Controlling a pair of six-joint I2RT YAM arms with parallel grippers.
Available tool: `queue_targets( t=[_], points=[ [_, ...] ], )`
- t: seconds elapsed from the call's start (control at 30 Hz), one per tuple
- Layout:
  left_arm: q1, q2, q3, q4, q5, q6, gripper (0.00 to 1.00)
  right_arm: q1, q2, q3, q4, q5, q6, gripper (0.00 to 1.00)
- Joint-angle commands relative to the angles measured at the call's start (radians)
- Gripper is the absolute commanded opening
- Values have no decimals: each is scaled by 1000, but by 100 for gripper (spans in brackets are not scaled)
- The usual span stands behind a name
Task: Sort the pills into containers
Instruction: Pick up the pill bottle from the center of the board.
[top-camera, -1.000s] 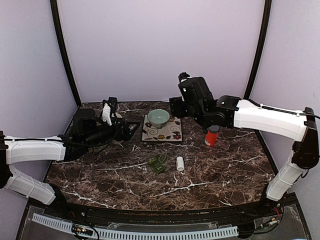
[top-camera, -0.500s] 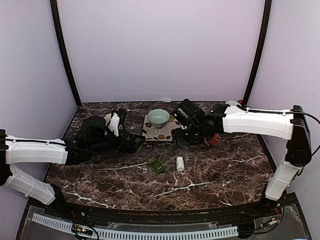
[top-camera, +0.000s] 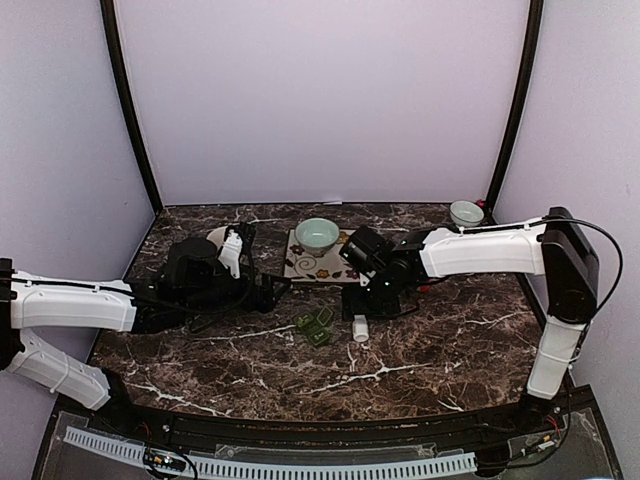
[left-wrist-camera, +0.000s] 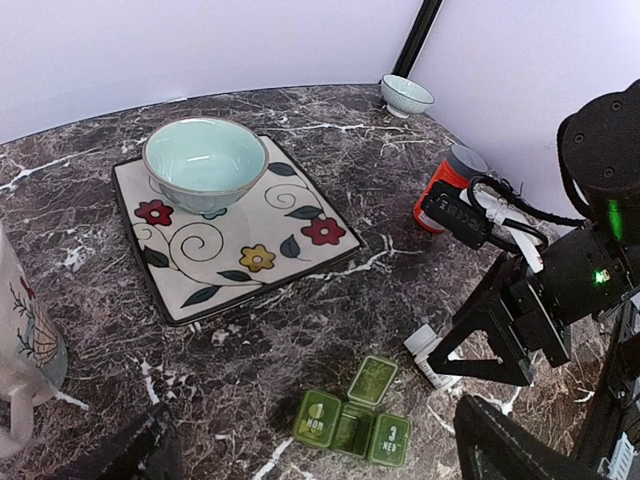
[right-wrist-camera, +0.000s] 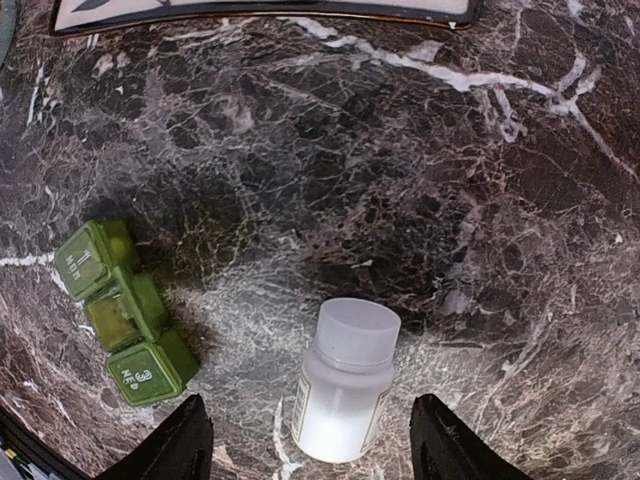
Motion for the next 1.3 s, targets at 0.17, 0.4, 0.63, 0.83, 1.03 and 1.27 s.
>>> queue_targets(
  t=[0.17,0.4,0.63,0.83,1.03,1.27],
  points=[
    [-11,-6,-36,12,-14,-9,97,-58,56,-2,31,-54,16,64],
    [-11,-13,-45,12,-20,-3,96,-72,103,41,13,-59,-3,61],
    [-11,-19,-54,17,-24,-3,96,-74,124,47,12,-79,-5,50],
    [-11,-26,-62,17,-25,-9,96,-72,121,20,23,-103,-1,32],
    [-11,-37,-58,4,-24,-18,96,-72,85,-22,54,-106,12,18],
    [-11,-66,-38,-13,5,-46,96,-72,-45,-91,158,-95,24,11]
  ],
)
